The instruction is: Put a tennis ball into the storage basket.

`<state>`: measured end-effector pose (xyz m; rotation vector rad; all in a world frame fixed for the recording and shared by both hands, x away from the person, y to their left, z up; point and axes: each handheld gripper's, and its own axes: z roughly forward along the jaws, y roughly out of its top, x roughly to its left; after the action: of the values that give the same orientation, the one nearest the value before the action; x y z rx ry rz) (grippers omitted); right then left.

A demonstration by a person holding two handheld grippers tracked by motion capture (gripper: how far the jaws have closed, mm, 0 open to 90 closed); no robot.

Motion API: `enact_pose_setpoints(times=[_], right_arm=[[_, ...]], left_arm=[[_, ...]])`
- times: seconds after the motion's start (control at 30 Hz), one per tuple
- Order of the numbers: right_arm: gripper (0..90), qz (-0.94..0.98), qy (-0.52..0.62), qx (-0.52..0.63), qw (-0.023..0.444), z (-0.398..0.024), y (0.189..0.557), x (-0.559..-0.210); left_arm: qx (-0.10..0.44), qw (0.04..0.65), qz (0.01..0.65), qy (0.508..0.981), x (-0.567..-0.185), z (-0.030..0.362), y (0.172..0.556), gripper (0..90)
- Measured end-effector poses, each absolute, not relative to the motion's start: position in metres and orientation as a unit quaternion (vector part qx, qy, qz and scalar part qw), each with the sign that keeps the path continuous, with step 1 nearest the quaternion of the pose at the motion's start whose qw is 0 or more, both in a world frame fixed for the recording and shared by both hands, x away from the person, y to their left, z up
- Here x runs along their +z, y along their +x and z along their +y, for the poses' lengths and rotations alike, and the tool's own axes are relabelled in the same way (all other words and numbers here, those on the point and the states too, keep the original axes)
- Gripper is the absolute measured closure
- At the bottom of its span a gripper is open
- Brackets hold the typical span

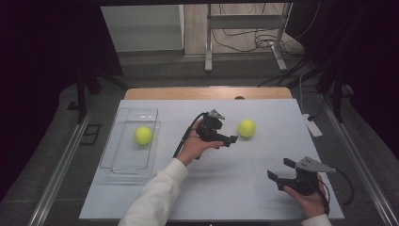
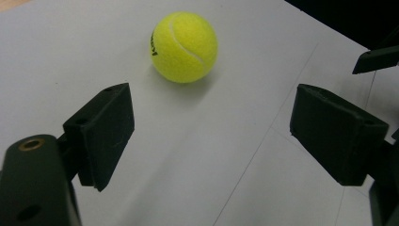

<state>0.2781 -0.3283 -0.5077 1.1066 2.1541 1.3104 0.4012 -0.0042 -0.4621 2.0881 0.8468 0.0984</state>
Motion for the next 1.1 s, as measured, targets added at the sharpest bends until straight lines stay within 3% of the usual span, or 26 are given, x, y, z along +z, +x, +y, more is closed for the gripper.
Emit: enact_pose_setpoints(times=[1.1], right_arm=[[14.3,0.767,0.396,0.467,0.192,-0.329,0.279,-0.508]], left_arm=[[0.023,0.411,0.348,0.842,-0.475,-0.03,0.426,14.6]])
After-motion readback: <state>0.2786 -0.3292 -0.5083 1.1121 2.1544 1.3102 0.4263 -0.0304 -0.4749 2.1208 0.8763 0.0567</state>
